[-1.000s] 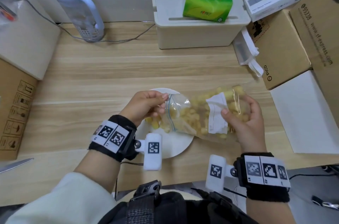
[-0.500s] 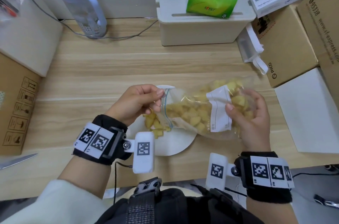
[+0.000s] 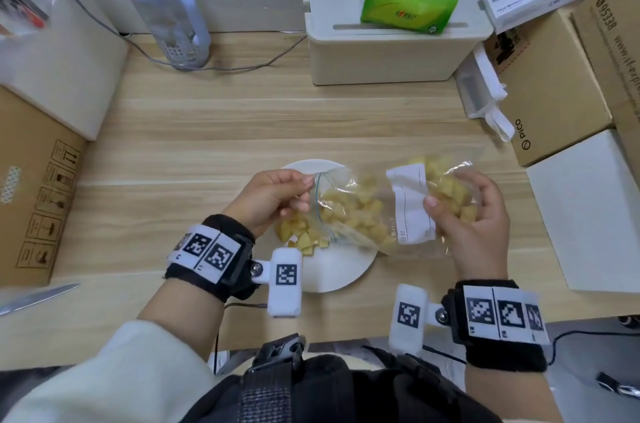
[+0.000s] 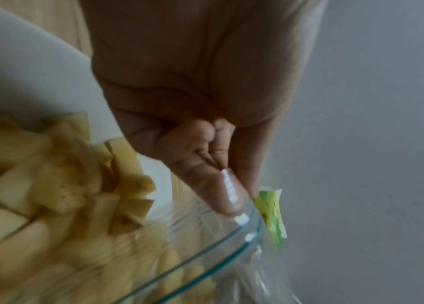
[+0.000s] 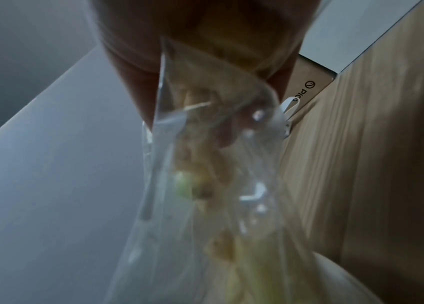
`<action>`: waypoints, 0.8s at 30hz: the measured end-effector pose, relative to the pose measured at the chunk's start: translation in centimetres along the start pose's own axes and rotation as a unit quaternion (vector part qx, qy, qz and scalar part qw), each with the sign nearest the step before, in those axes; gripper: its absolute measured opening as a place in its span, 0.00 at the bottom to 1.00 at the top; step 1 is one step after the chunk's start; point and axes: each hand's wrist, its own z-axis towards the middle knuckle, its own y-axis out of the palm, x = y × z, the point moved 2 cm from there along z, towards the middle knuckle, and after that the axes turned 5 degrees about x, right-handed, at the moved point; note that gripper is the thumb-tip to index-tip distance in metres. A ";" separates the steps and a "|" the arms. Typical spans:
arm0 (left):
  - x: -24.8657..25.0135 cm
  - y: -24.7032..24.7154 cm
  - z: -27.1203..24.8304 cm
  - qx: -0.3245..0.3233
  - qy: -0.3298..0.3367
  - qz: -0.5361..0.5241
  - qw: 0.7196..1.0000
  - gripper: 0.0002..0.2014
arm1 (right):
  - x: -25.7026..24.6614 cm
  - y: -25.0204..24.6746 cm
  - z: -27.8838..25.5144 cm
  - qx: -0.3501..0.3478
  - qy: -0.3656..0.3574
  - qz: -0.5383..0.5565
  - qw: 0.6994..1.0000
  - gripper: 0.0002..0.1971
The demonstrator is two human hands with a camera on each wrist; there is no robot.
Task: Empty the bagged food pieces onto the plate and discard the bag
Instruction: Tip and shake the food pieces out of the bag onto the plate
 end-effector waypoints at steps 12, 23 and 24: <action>0.3 0.8 0.1 -0.038 -0.007 0.029 0.999 0.08 | -0.1 -0.8 0.3 0.011 -0.012 0.006 1.000 0.25; 0.1 0.9 -0.6 -0.021 -0.038 0.010 0.999 0.13 | -0.4 -0.7 0.2 -0.008 0.011 -0.005 1.000 0.22; 0.3 0.8 -0.7 -0.029 -0.037 -0.001 0.999 0.13 | -0.7 -0.8 0.1 -0.002 0.012 0.008 1.000 0.23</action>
